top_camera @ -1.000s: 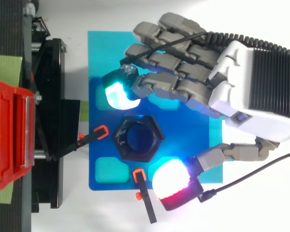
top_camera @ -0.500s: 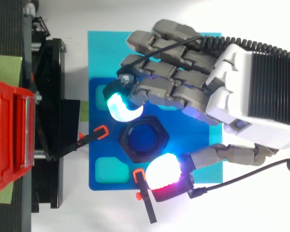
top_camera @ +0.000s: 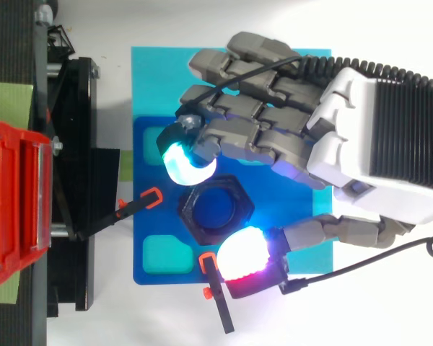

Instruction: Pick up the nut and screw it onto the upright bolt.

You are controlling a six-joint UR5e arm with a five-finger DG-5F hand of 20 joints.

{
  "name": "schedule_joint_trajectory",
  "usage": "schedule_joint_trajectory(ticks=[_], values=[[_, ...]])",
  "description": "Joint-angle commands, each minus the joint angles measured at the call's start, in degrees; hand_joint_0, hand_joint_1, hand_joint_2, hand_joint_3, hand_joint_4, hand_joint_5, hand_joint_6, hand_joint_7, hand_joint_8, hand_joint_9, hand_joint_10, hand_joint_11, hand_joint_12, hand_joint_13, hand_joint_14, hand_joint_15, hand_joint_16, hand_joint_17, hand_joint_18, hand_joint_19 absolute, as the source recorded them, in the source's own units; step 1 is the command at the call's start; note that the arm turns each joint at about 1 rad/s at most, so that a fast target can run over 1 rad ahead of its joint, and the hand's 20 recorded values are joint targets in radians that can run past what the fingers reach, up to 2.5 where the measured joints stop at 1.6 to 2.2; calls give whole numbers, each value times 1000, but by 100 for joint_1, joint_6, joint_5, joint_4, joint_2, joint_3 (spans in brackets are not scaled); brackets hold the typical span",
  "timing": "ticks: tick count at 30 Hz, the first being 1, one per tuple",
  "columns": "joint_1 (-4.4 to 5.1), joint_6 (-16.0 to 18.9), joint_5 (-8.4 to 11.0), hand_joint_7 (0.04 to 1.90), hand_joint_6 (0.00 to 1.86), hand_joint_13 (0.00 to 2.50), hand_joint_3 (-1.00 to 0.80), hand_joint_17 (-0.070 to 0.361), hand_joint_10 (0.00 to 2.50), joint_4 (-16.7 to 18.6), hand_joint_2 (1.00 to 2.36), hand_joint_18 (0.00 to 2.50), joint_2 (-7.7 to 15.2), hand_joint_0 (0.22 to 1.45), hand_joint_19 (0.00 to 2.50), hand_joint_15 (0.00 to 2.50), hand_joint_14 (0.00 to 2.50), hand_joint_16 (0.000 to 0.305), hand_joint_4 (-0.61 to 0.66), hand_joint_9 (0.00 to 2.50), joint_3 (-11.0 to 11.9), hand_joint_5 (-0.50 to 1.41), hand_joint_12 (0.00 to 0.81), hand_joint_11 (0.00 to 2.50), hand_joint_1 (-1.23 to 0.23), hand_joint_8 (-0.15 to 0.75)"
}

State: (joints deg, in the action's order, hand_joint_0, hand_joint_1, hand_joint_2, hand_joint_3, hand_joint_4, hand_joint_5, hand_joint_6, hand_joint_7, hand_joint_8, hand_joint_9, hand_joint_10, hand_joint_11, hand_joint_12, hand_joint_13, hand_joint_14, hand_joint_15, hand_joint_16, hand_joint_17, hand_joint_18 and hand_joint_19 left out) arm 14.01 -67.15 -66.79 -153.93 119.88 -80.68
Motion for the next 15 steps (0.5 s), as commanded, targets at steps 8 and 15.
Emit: schedule_joint_trajectory(ticks=[8, 15], values=[[-39, 0, 0, 1195, 509, 318, -500, 106, 3, -23, 1000, 198, 0, 518, 74, 0, 0, 47, 296, 603, 0, -75, 377, 115, -533, 309], [-65, 0, -27, 1285, 502, 428, -500, 100, 4, -120, 1000, 288, 0, 514, 67, 0, 0, 44, 292, 763, 0, -27, 365, 158, -510, 307]])
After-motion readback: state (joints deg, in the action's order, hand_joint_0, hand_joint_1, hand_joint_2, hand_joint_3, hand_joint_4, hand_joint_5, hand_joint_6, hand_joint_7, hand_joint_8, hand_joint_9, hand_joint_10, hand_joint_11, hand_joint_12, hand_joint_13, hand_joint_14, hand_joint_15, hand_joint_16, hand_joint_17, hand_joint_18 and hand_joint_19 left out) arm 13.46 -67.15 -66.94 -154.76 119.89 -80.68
